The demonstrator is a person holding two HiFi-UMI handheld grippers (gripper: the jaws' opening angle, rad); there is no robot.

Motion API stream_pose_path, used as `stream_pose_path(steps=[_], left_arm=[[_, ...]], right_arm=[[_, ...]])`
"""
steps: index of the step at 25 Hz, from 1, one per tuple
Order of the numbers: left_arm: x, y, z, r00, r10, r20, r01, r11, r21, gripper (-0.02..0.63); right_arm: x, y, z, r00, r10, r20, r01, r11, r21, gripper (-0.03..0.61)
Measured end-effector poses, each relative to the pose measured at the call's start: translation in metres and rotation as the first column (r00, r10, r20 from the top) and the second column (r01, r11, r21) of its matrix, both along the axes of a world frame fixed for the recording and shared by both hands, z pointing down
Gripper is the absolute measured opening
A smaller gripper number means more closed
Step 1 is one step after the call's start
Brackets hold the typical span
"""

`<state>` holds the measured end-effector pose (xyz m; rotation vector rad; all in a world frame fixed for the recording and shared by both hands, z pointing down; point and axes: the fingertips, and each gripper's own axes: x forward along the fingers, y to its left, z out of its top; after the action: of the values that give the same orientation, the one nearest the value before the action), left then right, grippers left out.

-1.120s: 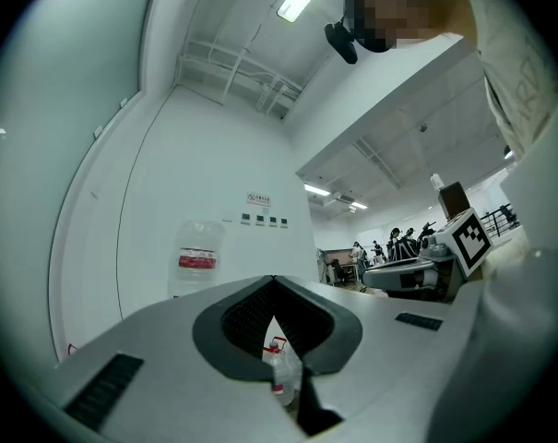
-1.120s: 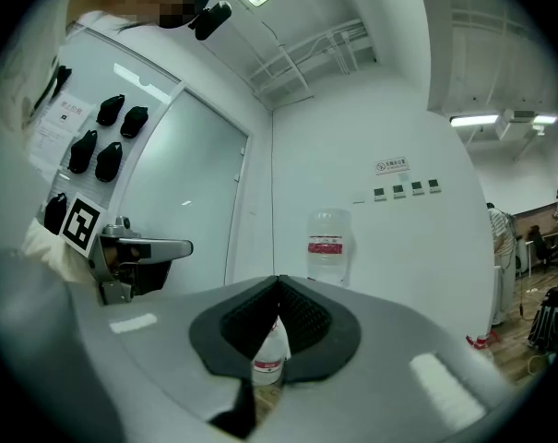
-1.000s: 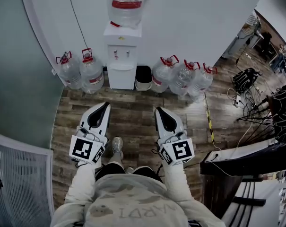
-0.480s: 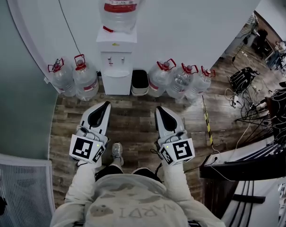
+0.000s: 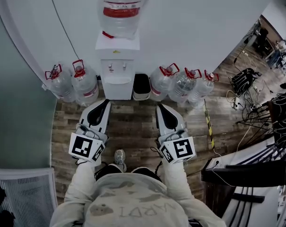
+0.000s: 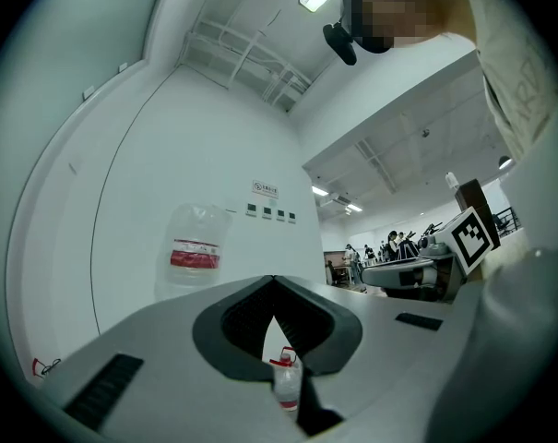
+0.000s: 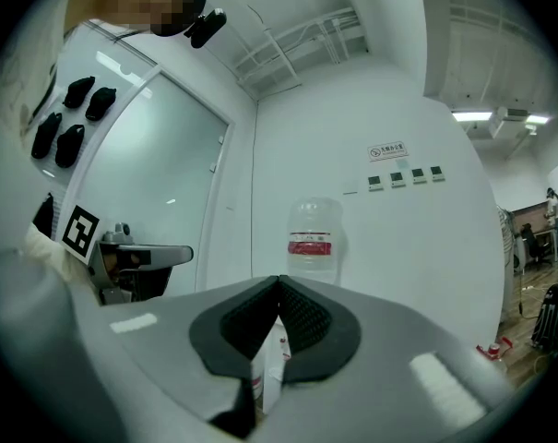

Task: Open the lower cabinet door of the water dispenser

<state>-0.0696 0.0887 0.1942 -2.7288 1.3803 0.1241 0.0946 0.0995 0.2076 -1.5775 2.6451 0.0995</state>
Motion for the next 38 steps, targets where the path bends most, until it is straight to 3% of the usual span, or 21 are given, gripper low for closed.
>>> stream_pose_path(steps=[17, 30, 38], left_arm=[[-0.035, -0.136, 0.005, 0.999, 0.036, -0.001, -0.036, 0.999, 0.006, 0.002], [-0.036, -0.185, 0.026, 0.999, 0.048, -0.019, -0.049, 0.998, -0.034, 0.002], [-0.032, -0.221, 0.023, 0.999, 0.018, -0.026, -0.018, 0.999, -0.031, 0.002]], right_arm=[[-0.035, -0.128, 0.005, 0.999, 0.037, 0.001, -0.037, 0.999, -0.002, 0.009], [-0.034, -0.166, 0.022, 0.998, 0.068, -0.011, -0.068, 0.997, -0.041, 0.009], [-0.031, -0.209, 0.019, 0.999, 0.036, -0.02, -0.037, 0.999, -0.04, 0.009]])
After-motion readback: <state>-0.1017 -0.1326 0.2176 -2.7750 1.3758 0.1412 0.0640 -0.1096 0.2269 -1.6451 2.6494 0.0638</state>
